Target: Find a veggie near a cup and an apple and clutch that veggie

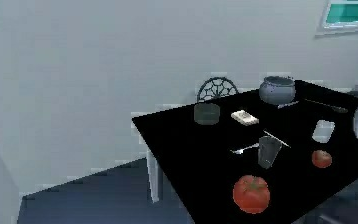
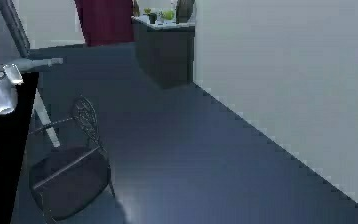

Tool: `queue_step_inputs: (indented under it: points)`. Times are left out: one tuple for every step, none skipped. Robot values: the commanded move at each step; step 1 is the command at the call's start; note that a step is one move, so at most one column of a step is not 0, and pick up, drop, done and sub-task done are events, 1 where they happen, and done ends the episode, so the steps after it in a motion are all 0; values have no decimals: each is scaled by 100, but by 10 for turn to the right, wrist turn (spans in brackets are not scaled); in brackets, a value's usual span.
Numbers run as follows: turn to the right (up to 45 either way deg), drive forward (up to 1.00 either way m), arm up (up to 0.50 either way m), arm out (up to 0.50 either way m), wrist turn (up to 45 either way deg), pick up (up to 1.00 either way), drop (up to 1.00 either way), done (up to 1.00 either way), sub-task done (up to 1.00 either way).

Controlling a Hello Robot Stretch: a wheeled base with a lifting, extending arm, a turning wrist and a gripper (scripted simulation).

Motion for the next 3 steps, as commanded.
queue_step_inputs:
  points:
    - [-420,0,0,0,0,0,0,0,0]
    - [0,10,0,0,0,0,0,0,0]
    - [-120,0,0,0,0,0,0,0,0]
